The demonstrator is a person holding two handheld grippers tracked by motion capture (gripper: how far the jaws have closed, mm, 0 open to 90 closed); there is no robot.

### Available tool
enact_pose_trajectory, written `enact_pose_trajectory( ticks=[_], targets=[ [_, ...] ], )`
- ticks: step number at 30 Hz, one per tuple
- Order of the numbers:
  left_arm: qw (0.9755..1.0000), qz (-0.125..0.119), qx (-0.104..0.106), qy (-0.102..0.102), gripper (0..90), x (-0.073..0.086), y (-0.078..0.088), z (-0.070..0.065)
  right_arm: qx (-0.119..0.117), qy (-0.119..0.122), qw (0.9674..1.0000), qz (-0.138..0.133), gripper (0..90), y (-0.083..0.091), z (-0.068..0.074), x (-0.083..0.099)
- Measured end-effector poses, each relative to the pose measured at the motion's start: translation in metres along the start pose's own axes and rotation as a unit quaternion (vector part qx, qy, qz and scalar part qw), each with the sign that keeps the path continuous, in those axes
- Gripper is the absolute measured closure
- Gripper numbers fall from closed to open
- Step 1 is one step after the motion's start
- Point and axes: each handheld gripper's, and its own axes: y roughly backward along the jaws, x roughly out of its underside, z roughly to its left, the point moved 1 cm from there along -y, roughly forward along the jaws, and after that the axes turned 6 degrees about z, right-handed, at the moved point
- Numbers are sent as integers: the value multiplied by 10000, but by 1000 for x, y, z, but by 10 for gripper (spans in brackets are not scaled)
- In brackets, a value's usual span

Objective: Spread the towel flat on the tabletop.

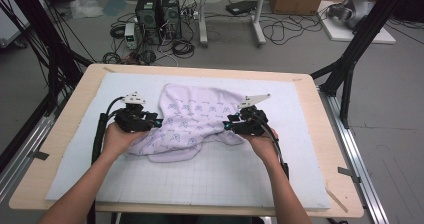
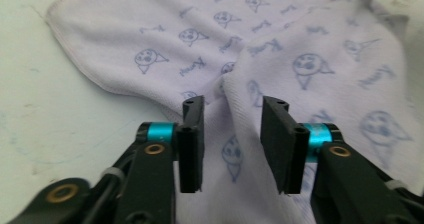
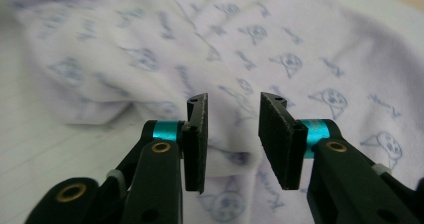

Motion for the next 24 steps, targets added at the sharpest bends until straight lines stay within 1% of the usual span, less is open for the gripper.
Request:
enact_pose_trajectory(
  ticks=[1, 2, 4, 6, 7, 8, 9, 10, 12, 13, 14, 15, 16, 17, 18, 19, 21, 23, 24],
  targets=[
    [10000, -8, 28, -87, 570, 1, 7, -3, 13, 90, 10000, -24, 629, 3, 4, 0],
    [9999, -31, 48, -131, 546, 3, 12, -7, 6, 182, 9998, -46, 620, 7, 11, 1],
    [9995, -78, 103, -290, 508, 8, 20, -15, -80, 298, 9993, -192, 612, 11, 21, 3],
    [9991, -144, 154, -369, 474, 16, 24, -23, -176, 415, 9987, -256, 605, 13, 33, 8],
    [9989, -129, 196, -405, 464, 21, 24, -27, -208, 440, 9985, -233, 599, 12, 40, 10],
    [9987, -75, 216, -452, 458, 25, 23, -30, -284, 458, 9985, -126, 591, 10, 45, 12],
    [9985, -1, 218, -509, 452, 30, 22, -33, -293, 554, 9979, -150, 594, 7, 51, 14],
    [9983, 9, 218, -545, 444, 33, 20, -35, -336, 601, 9975, -166, 597, 4, 57, 16],
    [9977, 106, 190, -640, 445, 42, 12, -38, -402, 665, 9969, -89, 597, -4, 65, 19],
    [9976, 162, 178, -654, 460, 45, 8, -38, -447, 671, 9967, -57, 597, -9, 69, 21],
    [9969, 239, 200, -724, 526, 47, 4, -38, -505, 669, 9965, -1, 597, -14, 72, 21],
    [9965, 287, 201, -756, 631, 48, -1, -38, -547, 701, 9960, 48, 596, -20, 74, 22],
    [9962, 363, 148, -780, 691, 47, -5, -37, -555, 740, 9956, 117, 596, -25, 77, 22],
    [9962, 369, 97, -781, 765, 46, -9, -37, -585, 740, 9954, 164, 595, -30, 80, 21],
    [9962, 373, 54, -786, 808, 45, -11, -36, -591, 769, 9951, 183, 595, -34, 81, 20],
    [9969, 350, 15, -704, 819, 42, -14, -34, -579, 777, 9951, 192, 594, -36, 82, 20],
    [9975, 301, -64, -631, 833, 37, -17, -32, -560, 743, 9954, 241, 594, -44, 84, 18],
    [9976, 300, -79, -614, 836, 32, -18, -31, -528, 698, 9958, 267, 588, -50, 83, 16],
    [9979, 261, -64, -587, 836, 31, -19, -31, -514, 664, 9962, 251, 589, -53, 83, 15]
  ],
)
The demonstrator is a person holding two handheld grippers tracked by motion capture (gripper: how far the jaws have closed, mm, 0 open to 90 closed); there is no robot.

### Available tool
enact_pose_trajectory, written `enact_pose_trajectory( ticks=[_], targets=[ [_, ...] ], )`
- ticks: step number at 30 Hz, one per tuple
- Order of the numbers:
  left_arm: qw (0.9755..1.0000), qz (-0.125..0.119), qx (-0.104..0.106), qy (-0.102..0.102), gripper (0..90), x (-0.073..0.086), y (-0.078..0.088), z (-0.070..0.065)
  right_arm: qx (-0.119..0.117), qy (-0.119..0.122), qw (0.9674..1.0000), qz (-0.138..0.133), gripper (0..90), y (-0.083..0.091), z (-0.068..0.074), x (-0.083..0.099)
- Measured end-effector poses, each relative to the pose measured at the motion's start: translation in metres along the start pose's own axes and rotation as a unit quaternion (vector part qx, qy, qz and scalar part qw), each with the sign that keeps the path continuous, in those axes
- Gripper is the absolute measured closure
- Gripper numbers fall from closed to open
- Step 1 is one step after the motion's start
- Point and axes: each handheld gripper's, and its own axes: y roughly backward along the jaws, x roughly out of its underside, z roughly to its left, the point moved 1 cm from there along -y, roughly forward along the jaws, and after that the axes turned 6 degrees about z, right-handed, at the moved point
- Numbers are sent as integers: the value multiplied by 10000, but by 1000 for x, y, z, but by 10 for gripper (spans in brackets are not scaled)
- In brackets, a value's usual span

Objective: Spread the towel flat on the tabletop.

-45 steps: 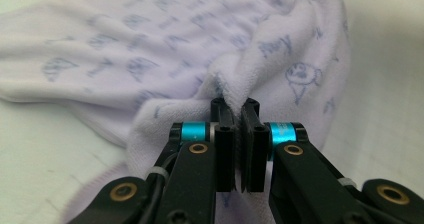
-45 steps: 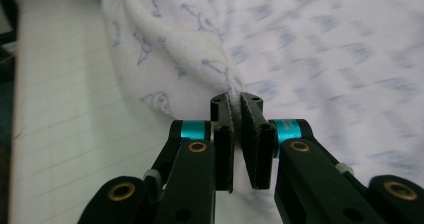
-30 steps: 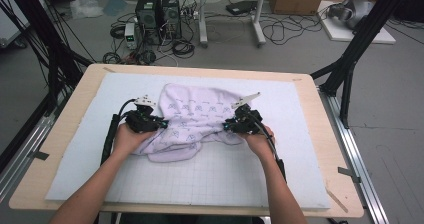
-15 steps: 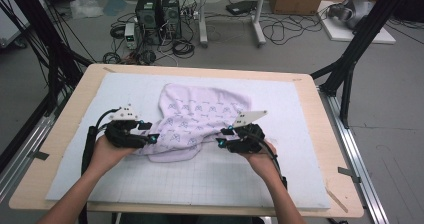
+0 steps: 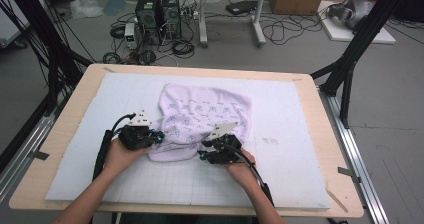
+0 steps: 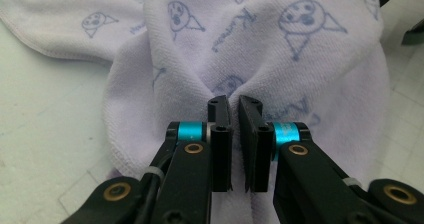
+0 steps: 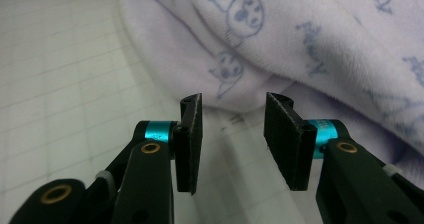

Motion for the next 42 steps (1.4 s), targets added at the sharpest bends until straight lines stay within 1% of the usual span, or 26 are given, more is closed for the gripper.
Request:
enact_pose_trajectory(
  ticks=[1, 2, 3, 4, 6, 8, 10, 12, 14, 15, 16, 18, 21, 24, 25, 27, 28, 30, 31, 32, 34, 36, 38, 39, 40, 42],
  targets=[
    [10000, -34, 24, 44, 836, 0, 0, 1, 5, -13, 10000, -29, 592, -2, -1, -1],
    [10000, -47, 11, 66, 837, 0, 0, 2, 23, -48, 10000, 3, 607, -6, -1, -3],
    [10000, -36, 21, 79, 837, 0, 1, 3, 52, -58, 10000, 35, 648, -10, -3, -4],
    [9999, -56, 36, 104, 837, 1, 3, 4, 33, -77, 9999, 83, 701, -13, -3, -4],
    [9998, -125, 66, 151, 841, 1, 8, 4, -107, -40, 9998, 184, 861, -18, -4, -3],
    [9996, -201, 96, 199, 841, 1, 14, 5, -216, 13, 9996, 195, 874, -15, -3, -3],
    [9991, -262, 164, 277, 838, 2, 22, 7, -247, 80, 9996, 113, 877, -5, -2, -2],
    [9987, -376, 174, 304, 835, 1, 30, 7, -257, 137, 9996, 36, 878, 8, 0, 0],
    [9980, -488, 203, 347, 834, 0, 36, 7, -281, 209, 9994, 30, 879, 25, 5, 6],
    [9979, -523, 177, 335, 834, 0, 39, 6, -265, 264, 9993, 4, 879, 33, 7, 9],
    [9981, -516, 166, 307, 834, -1, 40, 5, -286, 227, 9993, -30, 879, 40, 10, 13],
    [9982, -504, 161, 263, 835, -2, 39, 2, -266, 270, 9992, -112, 879, 56, 16, 21],
    [9979, -541, 295, 220, 839, -4, 37, -6, -264, 249, 9991, -240, 880, 81, 27, 35],
    [9973, -573, 451, 116, 839, -11, 33, -19, -266, 295, 9988, -278, 881, 102, 39, 46],
    [9973, -567, 467, 46, 840, -14, 30, -24, -263, 323, 9988, -259, 882, 107, 43, 49],
    [9979, -498, 417, -89, 838, -19, 22, -30, -211, 401, 9988, -193, 881, 114, 50, 54],
    [9983, -419, 404, -91, 837, -20, 16, -31, -174, 390, 9990, -155, 880, 114, 51, 57],
    [9992, -225, 316, -51, 815, -19, 5, -30, -276, 284, 9992, -91, 865, 108, 48, 62],
    [9996, -141, 261, -21, 789, -18, 1, -28, -340, 270, 9990, -75, 836, 104, 44, 64],
    [9996, -91, 266, -7, 754, -16, 0, -26, -310, 212, 9992, -98, 789, 102, 42, 65],
    [9995, -145, 265, 90, 639, -12, 4, -23, -331, 129, 9990, -283, 752, 102, 34, 64],
    [9993, -193, 269, 152, 574, -7, 14, -19, -236, 71, 9988, -424, 718, 103, 26, 61],
    [9993, -259, 226, 173, 507, -3, 25, -16, -177, 98, 9987, -460, 696, 103, 19, 56],
    [9993, -281, 210, 163, 500, -1, 30, -16, -152, 97, 9988, -453, 685, 101, 17, 54],
    [9991, -325, 228, 175, 487, 2, 35, -17, -129, 131, 9988, -456, 679, 99, 15, 51],
    [9989, -314, 314, 130, 445, 8, 41, -20, -173, 149, 9989, -419, 654, 90, 12, 47]
  ],
)
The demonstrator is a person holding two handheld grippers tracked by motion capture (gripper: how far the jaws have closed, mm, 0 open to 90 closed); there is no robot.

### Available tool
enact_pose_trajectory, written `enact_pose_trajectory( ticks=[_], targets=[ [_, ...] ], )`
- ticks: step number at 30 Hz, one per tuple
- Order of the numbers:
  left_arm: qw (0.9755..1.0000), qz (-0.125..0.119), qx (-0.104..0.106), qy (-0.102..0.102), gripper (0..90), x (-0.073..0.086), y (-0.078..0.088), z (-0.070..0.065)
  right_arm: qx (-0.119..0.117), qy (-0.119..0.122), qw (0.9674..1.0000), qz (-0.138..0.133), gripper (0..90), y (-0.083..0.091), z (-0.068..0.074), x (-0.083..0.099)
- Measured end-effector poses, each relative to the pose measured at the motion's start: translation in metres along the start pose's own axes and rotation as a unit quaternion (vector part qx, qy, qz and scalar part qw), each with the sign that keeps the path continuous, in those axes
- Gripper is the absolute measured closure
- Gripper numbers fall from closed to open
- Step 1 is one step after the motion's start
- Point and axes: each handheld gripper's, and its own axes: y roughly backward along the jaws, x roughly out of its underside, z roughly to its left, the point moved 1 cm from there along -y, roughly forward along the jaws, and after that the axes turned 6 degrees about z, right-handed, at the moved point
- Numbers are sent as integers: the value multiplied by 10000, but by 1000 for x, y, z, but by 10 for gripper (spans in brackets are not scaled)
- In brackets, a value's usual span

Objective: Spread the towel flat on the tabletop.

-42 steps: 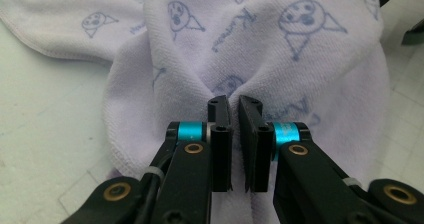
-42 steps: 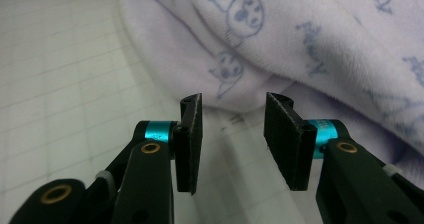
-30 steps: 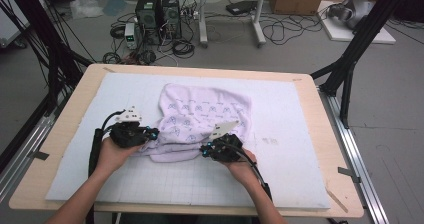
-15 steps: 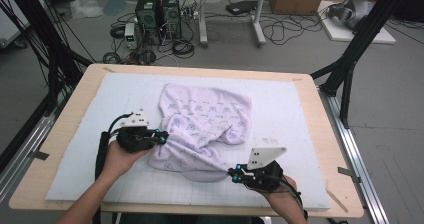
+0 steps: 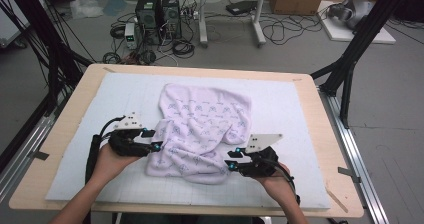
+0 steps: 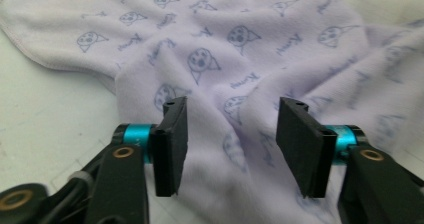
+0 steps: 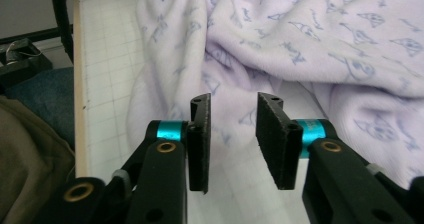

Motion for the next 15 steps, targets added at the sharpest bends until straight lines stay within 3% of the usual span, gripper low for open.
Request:
enact_pose_trajectory(
  ticks=[4, 8, 11, 13, 14, 15],
  targets=[
    [9996, 138, 175, -160, 418, 14, -1, -12, -73, 115, 9995, 283, 596, -26, -2, -2],
    [9979, 494, 318, -265, 445, 27, -17, -20, -142, 77, 9981, 602, 586, -47, -3, 2],
    [9957, 708, 443, -390, 552, 36, -30, -25, -274, 10, 9976, 640, 661, -53, -2, 6],
    [9962, 582, 553, -342, 667, 37, -30, -24, -372, 5, 9971, 663, 779, -54, -2, 8],
    [9960, 624, 495, -396, 753, 36, -30, -25, -396, -17, 9971, 653, 824, -53, -1, 9],
    [9959, 644, 466, -429, 774, 35, -29, -26, -406, 0, 9971, 647, 840, -52, -1, 9]
  ],
)
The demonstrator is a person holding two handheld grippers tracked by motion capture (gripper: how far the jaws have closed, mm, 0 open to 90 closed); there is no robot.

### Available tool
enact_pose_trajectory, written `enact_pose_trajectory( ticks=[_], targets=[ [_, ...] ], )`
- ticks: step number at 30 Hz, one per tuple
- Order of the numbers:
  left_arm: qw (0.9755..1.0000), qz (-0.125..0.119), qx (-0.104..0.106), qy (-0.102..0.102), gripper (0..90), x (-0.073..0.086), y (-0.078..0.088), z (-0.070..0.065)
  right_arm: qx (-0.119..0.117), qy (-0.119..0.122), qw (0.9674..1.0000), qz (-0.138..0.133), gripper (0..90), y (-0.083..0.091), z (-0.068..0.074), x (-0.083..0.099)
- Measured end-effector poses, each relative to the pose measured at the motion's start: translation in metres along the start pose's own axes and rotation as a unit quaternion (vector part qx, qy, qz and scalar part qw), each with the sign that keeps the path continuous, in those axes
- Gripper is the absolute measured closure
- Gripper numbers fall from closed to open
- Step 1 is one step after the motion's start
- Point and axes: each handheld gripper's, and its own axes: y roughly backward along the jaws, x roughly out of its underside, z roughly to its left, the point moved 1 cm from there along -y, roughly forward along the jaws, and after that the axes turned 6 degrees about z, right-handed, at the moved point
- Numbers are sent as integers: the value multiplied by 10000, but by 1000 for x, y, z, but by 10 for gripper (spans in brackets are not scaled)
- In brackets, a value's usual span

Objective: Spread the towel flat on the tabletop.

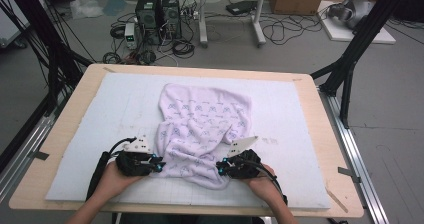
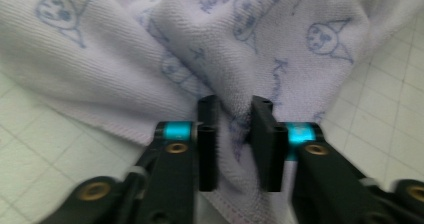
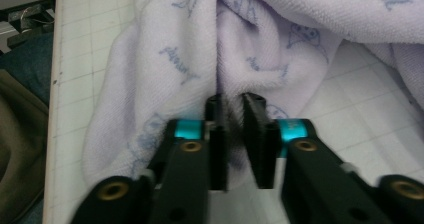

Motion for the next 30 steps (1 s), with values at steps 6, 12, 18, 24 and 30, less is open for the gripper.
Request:
enact_pose_trajectory(
  ticks=[6, 12, 18, 24, 30],
  targets=[
    [9994, -348, -31, -77, 839, -7, 29, -3, 7, 115, 9998, -180, 855, 26, 13, 4],
    [9980, -623, 70, -107, 837, -19, 47, -10, 207, 140, 9983, -519, 860, 69, 38, 15],
    [9994, -325, -143, -36, 835, -33, 8, 0, 453, -77, 9988, -196, 860, 65, 31, 30],
    [9982, -225, -483, 283, 834, -52, -25, 29, 556, -437, 9975, 39, 857, 38, -4, 32],
    [9967, -284, -531, 544, 805, -56, -31, 45, 683, -641, 9956, -58, 846, 33, -27, 22]
  ],
)
